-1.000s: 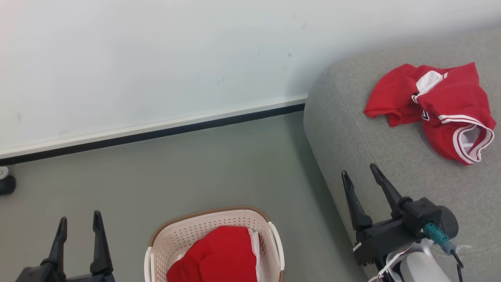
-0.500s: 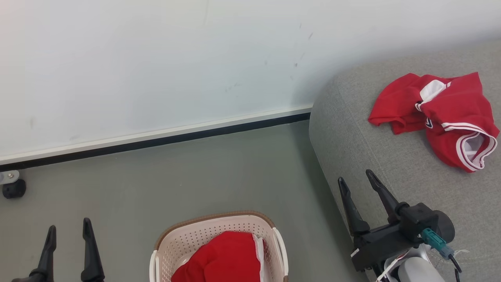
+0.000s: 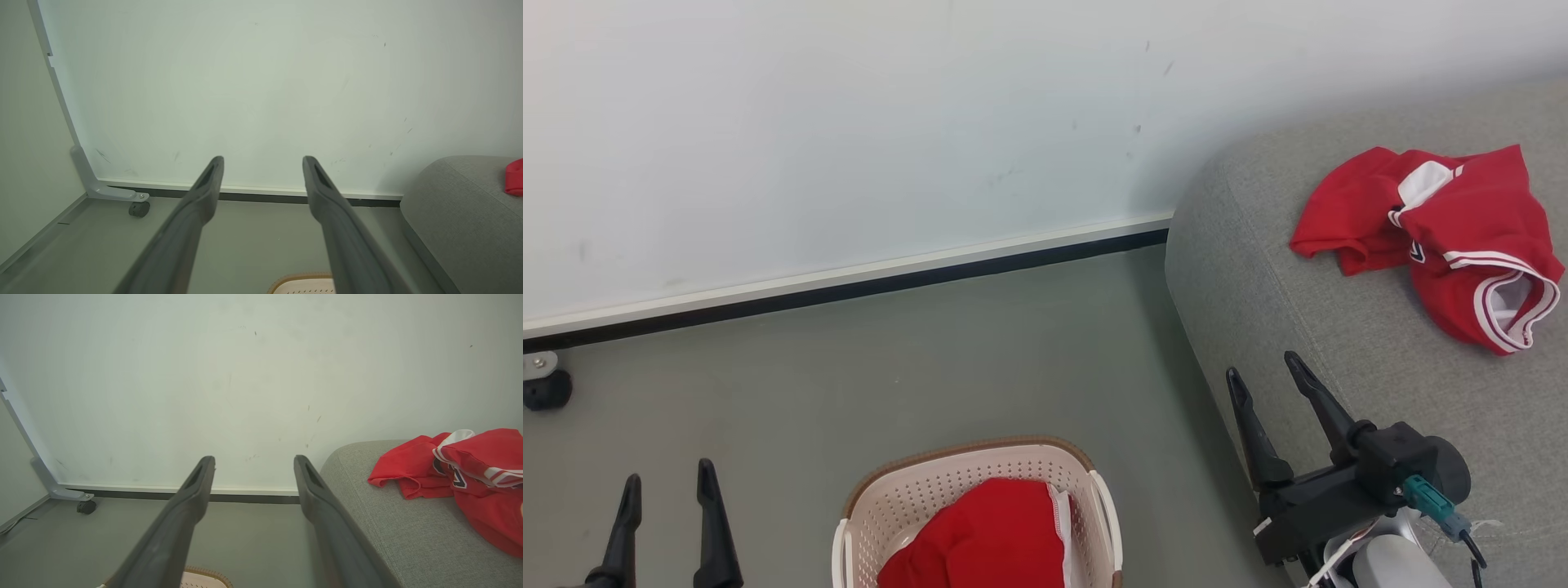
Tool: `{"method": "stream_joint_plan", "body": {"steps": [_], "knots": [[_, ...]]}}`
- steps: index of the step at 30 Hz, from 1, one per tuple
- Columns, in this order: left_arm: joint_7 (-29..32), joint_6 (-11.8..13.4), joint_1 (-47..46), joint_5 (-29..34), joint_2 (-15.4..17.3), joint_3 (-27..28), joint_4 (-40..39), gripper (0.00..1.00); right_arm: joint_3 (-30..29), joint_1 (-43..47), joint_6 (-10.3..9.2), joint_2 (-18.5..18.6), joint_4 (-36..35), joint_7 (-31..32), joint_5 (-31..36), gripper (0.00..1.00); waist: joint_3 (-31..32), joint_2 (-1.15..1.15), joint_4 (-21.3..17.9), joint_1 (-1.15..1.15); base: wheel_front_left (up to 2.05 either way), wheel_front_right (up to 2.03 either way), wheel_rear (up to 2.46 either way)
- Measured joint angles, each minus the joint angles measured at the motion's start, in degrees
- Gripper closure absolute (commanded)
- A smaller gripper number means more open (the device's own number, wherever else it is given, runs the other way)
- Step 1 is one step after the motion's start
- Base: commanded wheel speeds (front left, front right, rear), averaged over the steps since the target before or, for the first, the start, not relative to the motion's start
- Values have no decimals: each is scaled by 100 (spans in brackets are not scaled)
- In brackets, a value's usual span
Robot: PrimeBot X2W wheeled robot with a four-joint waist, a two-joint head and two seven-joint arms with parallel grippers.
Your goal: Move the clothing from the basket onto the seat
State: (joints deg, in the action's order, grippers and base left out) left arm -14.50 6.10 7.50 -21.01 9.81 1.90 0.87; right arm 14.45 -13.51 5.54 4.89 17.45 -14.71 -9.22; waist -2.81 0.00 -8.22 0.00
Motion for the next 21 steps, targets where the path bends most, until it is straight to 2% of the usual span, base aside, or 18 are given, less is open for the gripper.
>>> {"method": "stream_joint_plan", "body": {"steps": [15,21], "knots": [[0,-14,-14,53,-2,-76,-96,0,-44,8,-1,18,-201,0,-59,0,-238,0,13,0,0,0,0],[5,-116,-108,111,2,-274,-90,0,-153,8,-58,69,-341,0,-68,0,-434,0,24,0,0,0,0]]}}
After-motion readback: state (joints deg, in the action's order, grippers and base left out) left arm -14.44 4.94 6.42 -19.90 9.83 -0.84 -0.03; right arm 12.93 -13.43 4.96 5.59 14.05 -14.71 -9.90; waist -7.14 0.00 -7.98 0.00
